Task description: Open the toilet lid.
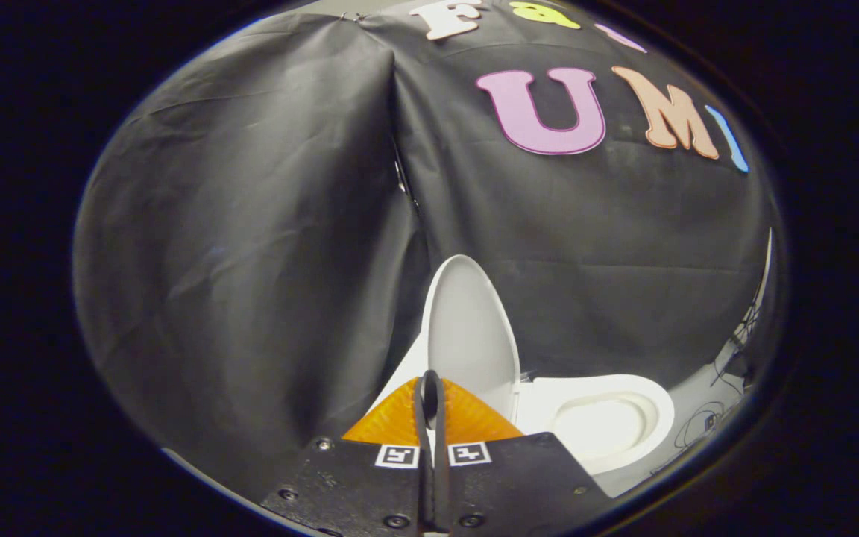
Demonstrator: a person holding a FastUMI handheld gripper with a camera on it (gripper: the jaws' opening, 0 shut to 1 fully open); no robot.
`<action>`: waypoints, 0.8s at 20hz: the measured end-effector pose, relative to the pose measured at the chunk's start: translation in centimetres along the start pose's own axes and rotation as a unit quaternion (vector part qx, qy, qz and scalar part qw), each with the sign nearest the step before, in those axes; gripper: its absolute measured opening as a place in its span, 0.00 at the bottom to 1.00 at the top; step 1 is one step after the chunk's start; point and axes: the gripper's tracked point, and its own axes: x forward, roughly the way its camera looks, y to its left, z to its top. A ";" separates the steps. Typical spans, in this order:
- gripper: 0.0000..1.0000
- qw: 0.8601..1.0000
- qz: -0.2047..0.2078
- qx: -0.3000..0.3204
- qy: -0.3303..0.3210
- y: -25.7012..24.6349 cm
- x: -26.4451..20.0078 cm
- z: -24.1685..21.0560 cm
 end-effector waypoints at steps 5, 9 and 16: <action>0.00 1.000 0.012 -0.004 0.002 0.9 0.8 -0.2; 0.00 1.000 0.010 -0.011 -0.003 1.2 0.8 -0.4; 0.03 1.000 0.017 -0.012 -0.005 1.2 1.1 -0.8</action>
